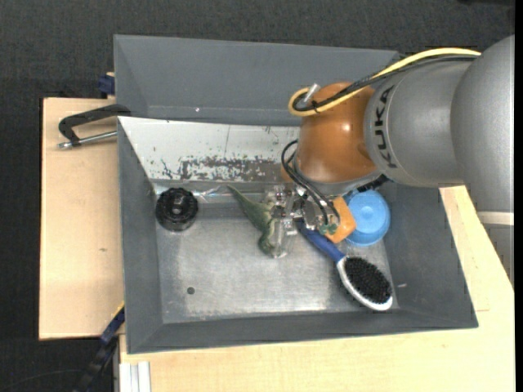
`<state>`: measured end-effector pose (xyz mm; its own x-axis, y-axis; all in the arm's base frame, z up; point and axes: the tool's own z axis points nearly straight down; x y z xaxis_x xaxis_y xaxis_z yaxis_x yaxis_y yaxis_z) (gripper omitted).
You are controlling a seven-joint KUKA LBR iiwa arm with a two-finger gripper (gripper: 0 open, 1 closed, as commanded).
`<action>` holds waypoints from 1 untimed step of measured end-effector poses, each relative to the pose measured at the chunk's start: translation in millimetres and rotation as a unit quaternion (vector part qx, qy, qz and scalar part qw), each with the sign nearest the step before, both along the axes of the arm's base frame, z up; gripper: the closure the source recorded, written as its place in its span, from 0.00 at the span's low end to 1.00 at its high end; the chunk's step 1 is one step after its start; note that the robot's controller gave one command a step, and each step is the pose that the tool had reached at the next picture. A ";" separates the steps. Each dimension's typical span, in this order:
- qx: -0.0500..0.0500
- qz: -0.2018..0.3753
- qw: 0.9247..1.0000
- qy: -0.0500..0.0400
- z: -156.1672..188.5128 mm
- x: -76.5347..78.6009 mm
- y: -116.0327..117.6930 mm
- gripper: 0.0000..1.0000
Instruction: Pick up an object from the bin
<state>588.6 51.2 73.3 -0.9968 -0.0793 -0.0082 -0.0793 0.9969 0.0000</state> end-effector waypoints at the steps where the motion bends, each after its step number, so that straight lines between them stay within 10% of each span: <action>1: 0.001 -0.012 1.000 0.002 -0.6 2.5 -1.0 1.00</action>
Offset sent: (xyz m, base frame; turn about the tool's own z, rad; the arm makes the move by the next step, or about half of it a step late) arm 0.0012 -0.0028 -0.0033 0.0249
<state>591.1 50.2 72.6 -0.9985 -0.0553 -0.0036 -0.0553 0.9985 0.0030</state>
